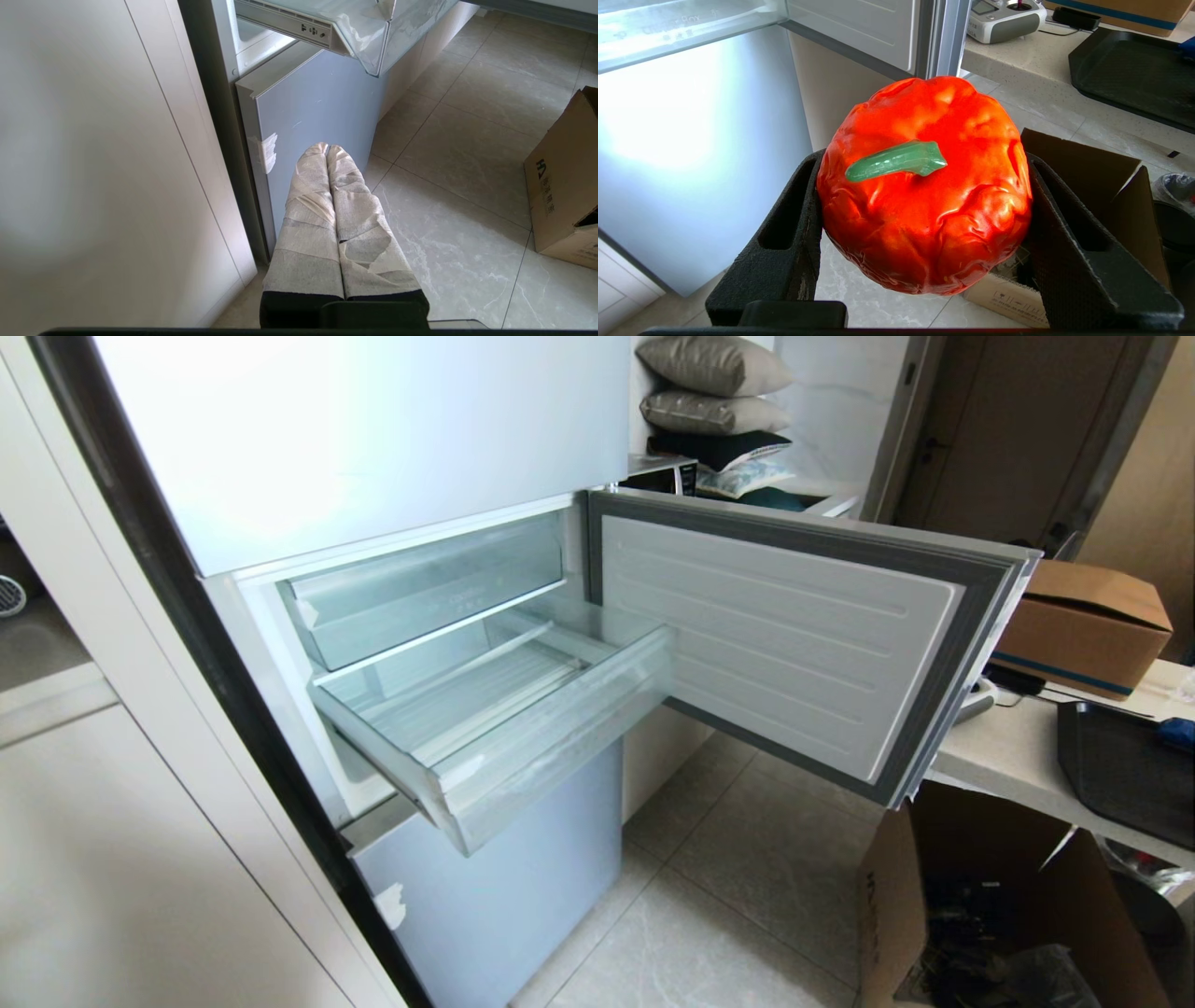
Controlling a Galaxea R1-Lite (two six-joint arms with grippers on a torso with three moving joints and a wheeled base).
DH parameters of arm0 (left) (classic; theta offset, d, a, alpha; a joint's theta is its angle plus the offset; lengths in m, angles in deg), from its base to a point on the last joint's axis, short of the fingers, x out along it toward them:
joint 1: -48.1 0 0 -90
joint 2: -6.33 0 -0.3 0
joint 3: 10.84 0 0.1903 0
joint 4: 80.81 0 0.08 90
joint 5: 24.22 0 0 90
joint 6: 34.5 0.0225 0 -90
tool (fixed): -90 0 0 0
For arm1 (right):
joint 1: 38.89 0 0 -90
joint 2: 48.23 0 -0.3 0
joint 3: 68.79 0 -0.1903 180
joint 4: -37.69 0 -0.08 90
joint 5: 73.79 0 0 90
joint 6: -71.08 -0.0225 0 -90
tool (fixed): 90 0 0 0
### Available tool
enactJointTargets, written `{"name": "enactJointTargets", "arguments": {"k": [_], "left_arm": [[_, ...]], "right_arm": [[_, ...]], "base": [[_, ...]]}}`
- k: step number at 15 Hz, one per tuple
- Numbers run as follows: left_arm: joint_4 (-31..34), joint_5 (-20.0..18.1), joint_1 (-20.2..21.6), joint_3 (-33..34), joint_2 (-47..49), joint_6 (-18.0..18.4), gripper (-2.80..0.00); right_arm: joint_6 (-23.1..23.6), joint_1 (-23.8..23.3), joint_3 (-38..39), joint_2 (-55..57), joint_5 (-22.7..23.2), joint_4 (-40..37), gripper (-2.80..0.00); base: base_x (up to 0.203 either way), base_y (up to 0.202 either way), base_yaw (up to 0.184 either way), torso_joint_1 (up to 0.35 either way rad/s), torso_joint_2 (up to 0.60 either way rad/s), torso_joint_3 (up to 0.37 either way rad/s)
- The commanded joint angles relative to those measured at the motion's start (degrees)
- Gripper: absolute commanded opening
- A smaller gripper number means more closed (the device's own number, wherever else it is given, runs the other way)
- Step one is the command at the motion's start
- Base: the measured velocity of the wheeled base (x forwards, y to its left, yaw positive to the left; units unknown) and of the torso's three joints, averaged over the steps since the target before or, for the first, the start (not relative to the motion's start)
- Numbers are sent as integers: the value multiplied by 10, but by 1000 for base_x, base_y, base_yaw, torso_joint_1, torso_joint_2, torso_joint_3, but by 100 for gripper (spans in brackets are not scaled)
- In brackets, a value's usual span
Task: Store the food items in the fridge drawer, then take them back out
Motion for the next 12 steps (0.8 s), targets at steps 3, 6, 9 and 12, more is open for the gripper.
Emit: {"name": "enactJointTargets", "arguments": {"k": [3,6,9,12], "left_arm": [[0,0,0,0,0,0,-280],[0,1,0,0,0,0,-280],[0,0,0,0,0,0,-280],[0,1,0,0,0,0,-280]], "right_arm": [[0,0,0,1,0,-1,-280],[-1,0,0,1,0,-1,-280],[-2,0,0,1,0,-1,-280],[-2,0,1,1,0,-1,-280]], "base": [[0,0,0,0,0,0],[-3,-4,71,1,1,2],[1,-9,170,3,2,4],[2,-12,175,-1,2,4]]}}
